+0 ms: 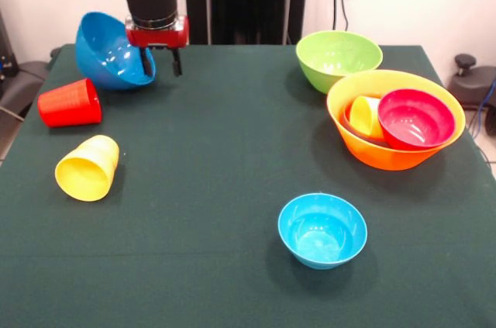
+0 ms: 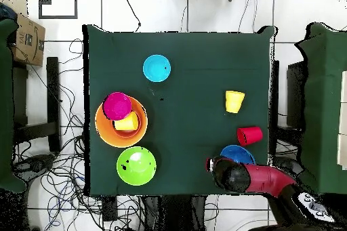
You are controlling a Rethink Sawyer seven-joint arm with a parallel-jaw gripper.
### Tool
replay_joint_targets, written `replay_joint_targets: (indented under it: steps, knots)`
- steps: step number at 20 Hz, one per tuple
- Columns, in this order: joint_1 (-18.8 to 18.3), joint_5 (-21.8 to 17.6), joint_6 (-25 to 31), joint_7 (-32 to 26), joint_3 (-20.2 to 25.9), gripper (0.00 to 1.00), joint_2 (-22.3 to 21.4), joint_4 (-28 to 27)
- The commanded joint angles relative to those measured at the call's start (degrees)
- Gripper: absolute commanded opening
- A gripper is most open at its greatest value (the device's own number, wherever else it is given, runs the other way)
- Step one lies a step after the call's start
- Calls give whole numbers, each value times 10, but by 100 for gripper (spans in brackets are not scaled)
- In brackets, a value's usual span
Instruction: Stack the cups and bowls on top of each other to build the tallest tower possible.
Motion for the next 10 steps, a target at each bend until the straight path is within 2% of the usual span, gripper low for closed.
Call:
replay_joint_targets:
  steps: [1, 7, 10]
  knots:
    - [17, -42, -30, 39, -34, 100, 23, -65]
    - [-1, -20, 8, 16, -17, 100, -29, -29]
    - [-1, -15, 15, 13, -16, 100, -41, -24]
